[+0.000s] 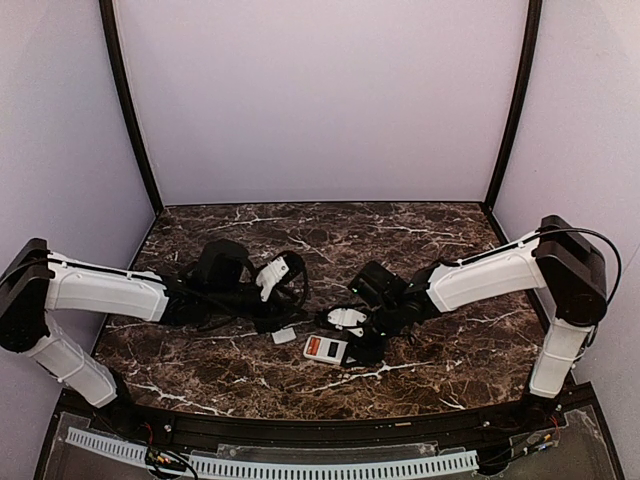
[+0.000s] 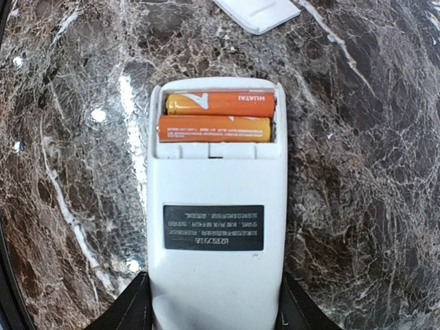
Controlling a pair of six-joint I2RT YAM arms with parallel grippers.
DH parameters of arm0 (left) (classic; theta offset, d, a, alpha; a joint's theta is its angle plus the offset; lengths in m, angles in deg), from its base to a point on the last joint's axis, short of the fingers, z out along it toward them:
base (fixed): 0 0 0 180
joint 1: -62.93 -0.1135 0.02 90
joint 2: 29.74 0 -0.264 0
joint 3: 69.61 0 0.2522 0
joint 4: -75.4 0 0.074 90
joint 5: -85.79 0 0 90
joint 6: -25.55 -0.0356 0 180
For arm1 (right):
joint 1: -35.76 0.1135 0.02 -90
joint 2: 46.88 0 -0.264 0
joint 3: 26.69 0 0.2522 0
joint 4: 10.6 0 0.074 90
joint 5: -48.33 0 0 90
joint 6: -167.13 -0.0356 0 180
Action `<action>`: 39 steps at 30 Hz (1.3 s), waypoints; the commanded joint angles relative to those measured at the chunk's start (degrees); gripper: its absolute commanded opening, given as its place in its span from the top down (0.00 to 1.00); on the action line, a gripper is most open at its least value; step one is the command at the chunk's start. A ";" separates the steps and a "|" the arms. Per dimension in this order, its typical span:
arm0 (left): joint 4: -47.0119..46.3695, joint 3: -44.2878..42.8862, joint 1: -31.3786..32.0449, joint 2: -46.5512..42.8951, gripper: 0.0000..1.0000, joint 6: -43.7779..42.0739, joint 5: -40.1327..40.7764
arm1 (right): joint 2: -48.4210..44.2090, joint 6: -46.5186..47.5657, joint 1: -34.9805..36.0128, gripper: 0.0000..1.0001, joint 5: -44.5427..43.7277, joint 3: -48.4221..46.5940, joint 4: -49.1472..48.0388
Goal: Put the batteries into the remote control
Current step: Load the battery into the battery compartment, then press the battery in the battery compartment.
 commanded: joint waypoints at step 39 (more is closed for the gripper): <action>3.70 -2.85 15.76 11.87 0.99 23.03 21.00 | 3.54 -6.60 1.18 0.97 -0.05 -0.11 2.61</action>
